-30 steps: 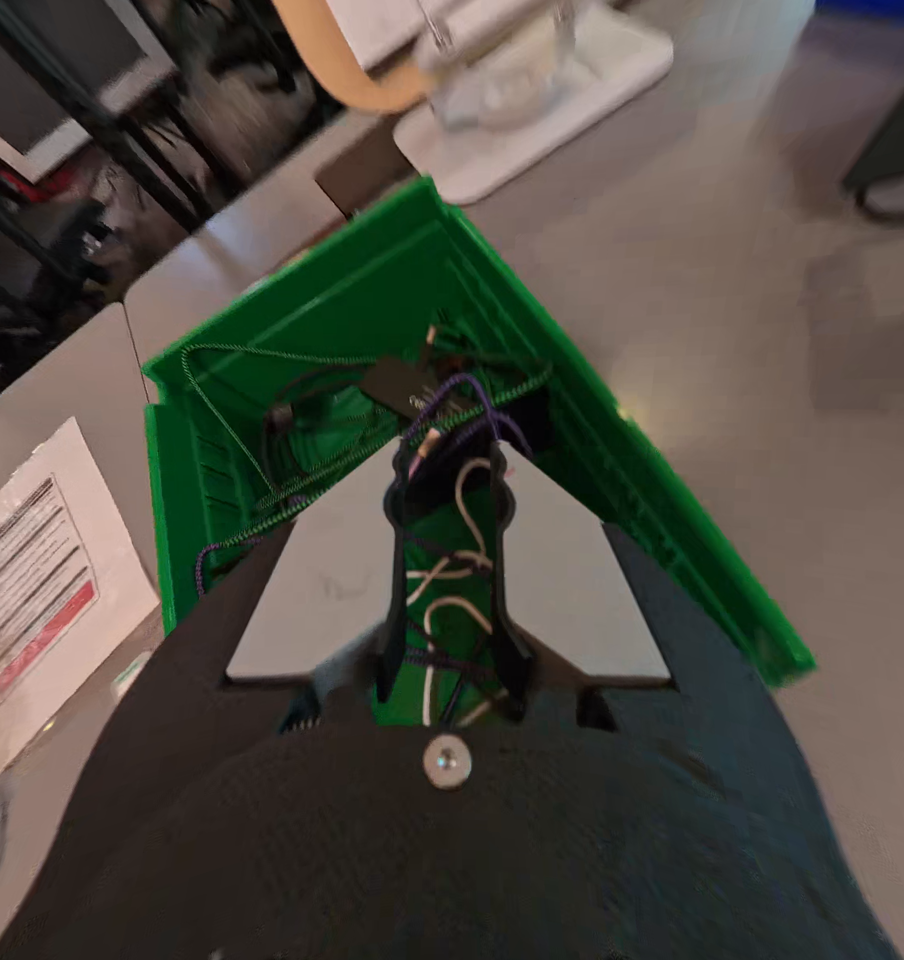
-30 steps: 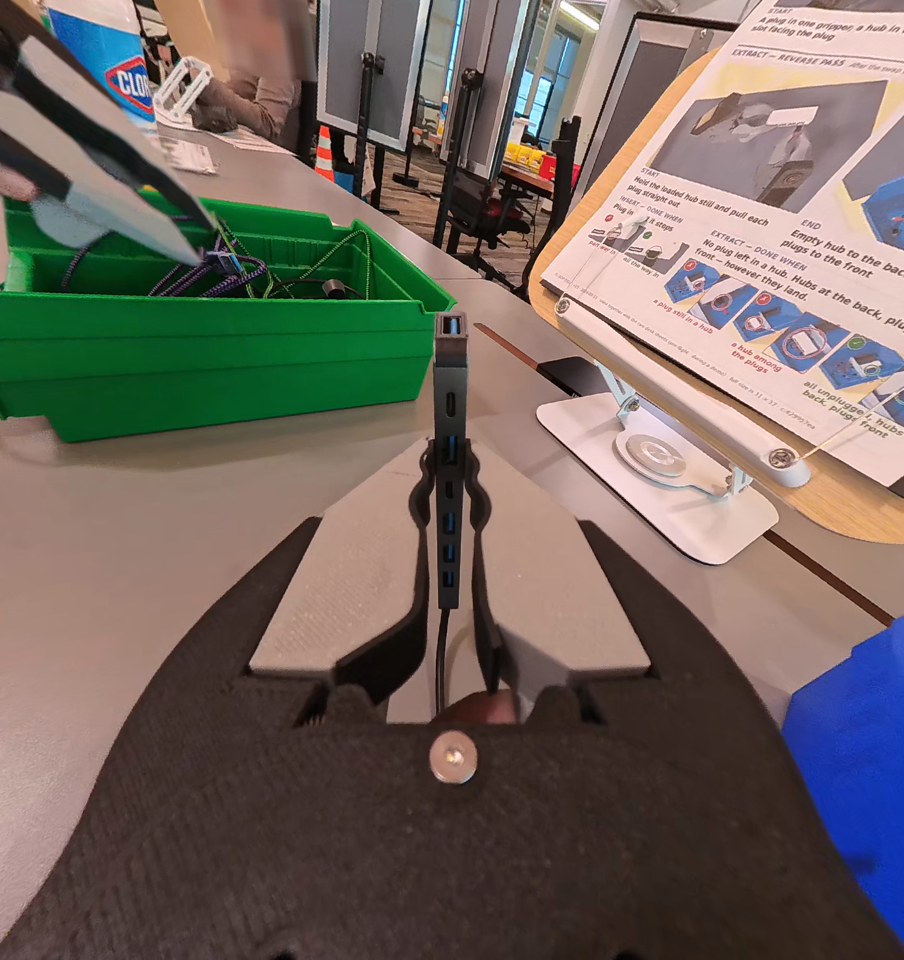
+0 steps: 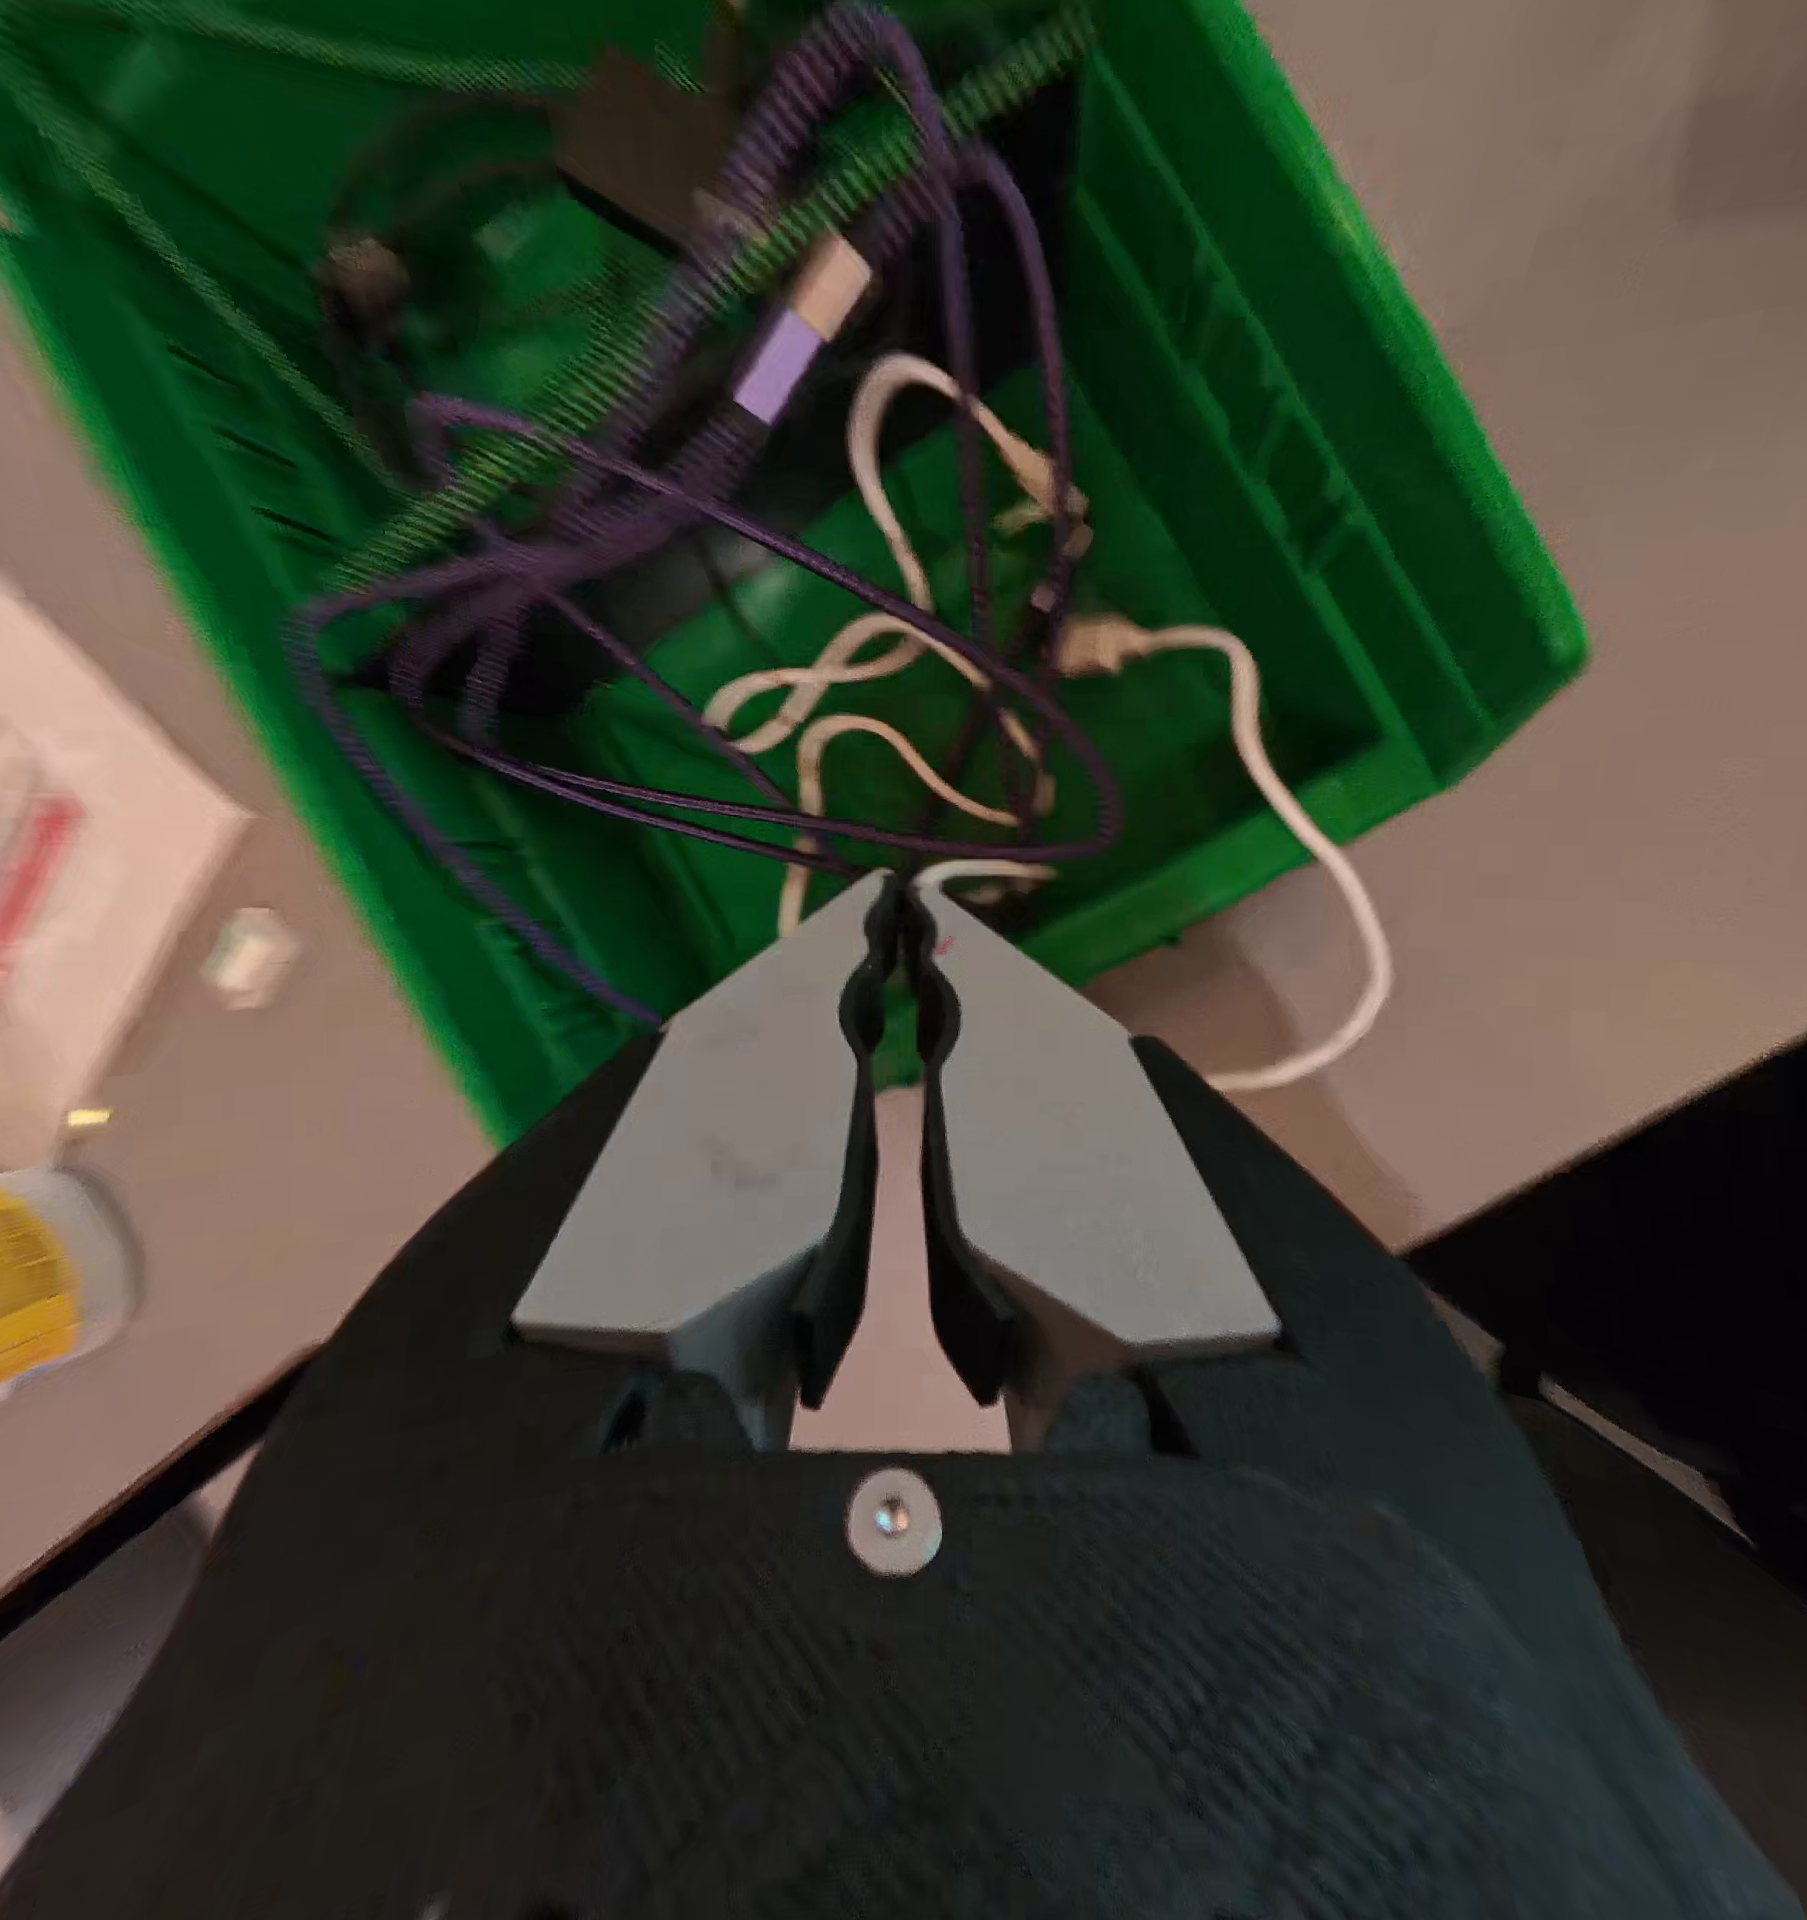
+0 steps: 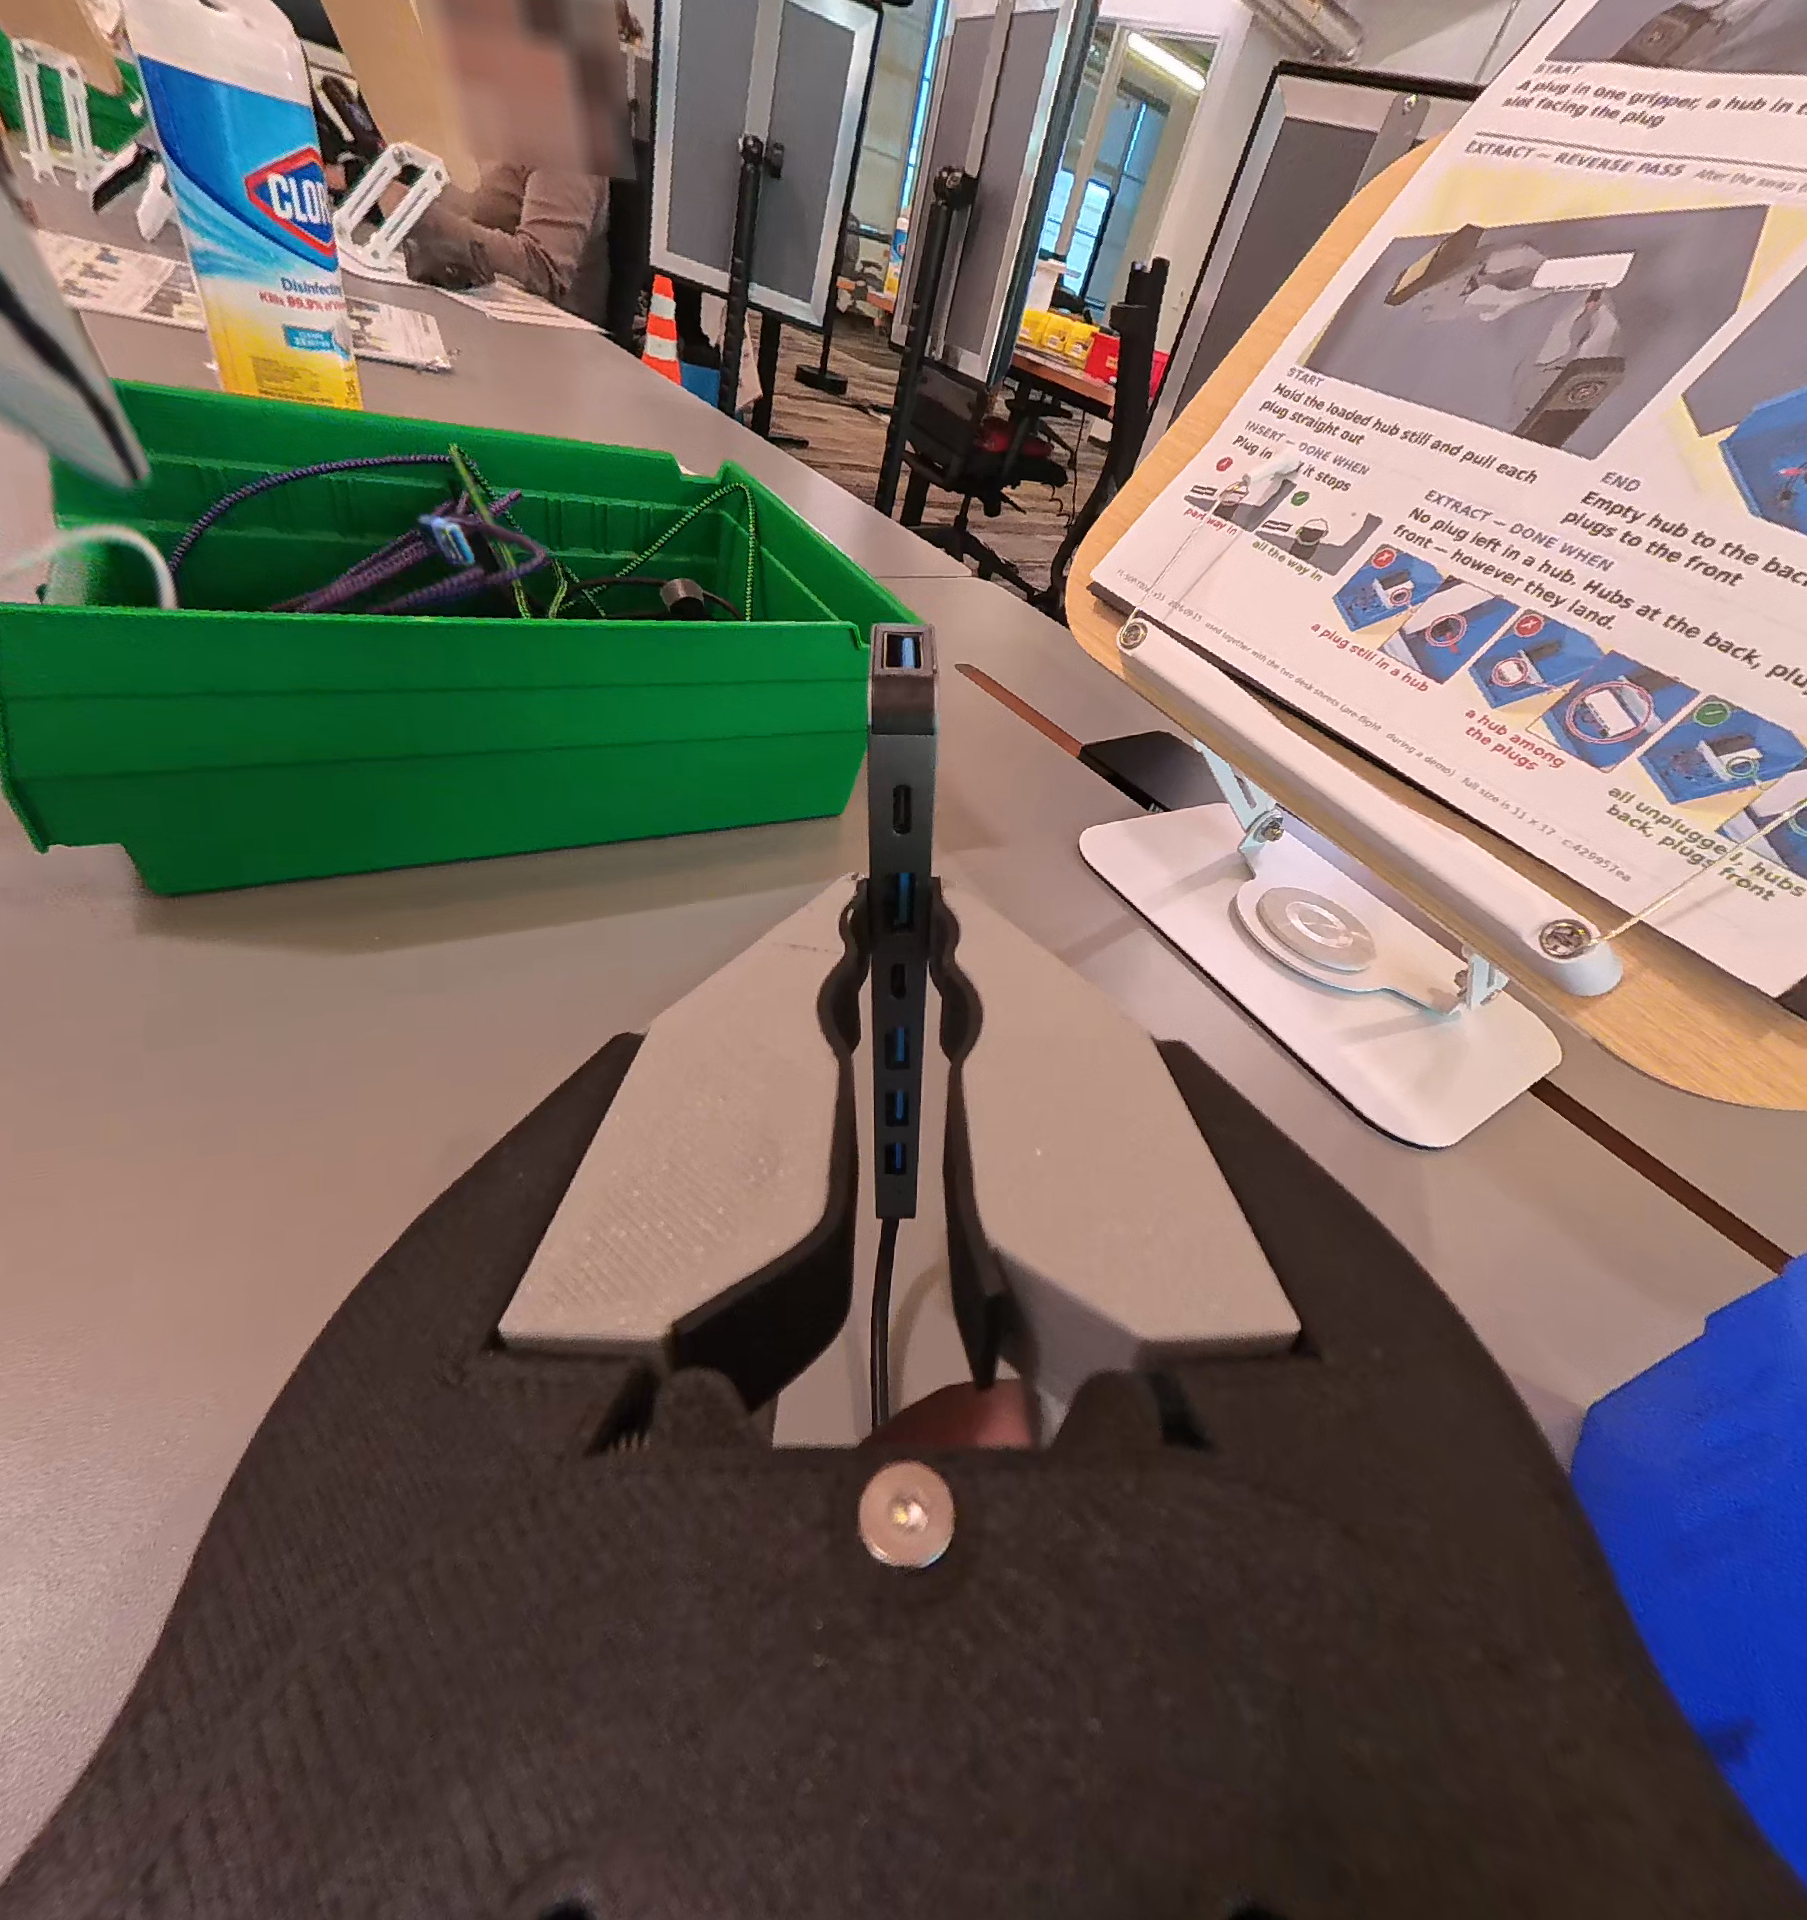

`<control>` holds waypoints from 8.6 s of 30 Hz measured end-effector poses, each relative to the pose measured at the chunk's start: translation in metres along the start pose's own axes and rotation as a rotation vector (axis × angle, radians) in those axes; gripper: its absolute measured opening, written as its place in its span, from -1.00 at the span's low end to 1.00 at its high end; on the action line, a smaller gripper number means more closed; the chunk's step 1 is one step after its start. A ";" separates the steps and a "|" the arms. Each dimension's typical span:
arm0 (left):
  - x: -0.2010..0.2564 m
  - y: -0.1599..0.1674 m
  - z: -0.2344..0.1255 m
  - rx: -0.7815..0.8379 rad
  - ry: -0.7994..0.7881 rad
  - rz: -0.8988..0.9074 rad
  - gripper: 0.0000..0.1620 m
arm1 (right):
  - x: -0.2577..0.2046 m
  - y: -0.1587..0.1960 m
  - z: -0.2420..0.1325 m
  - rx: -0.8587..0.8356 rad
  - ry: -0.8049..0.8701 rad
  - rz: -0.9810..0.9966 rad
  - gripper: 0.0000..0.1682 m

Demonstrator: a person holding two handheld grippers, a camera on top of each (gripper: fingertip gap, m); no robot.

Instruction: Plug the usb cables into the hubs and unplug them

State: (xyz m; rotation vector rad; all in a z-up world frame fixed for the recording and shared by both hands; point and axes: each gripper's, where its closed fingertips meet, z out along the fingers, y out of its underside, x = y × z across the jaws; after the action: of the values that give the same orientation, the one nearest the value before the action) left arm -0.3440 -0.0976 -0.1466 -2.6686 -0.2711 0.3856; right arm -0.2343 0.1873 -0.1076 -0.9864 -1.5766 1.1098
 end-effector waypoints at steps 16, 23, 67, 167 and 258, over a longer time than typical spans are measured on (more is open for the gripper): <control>0.021 -0.001 0.001 0.004 0.125 -0.097 -0.65 | -0.004 -0.002 -0.001 0.006 -0.011 -0.006 -0.92; 0.030 0.030 0.027 -0.081 0.235 -0.220 -0.66 | -0.003 -0.005 -0.002 0.013 -0.009 -0.005 -0.92; -0.037 -0.275 -0.343 0.718 -0.657 0.200 -1.00 | 0.000 0.000 0.000 0.001 -0.004 0.006 -0.92; 0.188 -0.200 0.081 0.835 -0.155 0.741 -0.89 | -0.035 0.068 0.007 -0.321 -0.094 -0.745 -0.88; 0.193 -0.183 0.072 0.887 -0.160 0.787 -0.86 | -0.038 0.084 0.012 -0.370 -0.093 -0.848 -0.91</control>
State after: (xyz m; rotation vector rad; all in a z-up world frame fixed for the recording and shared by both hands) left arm -0.2080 0.1409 -0.1720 -1.7528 0.7608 0.7374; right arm -0.2294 0.1711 -0.1997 -0.3867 -2.0309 0.2804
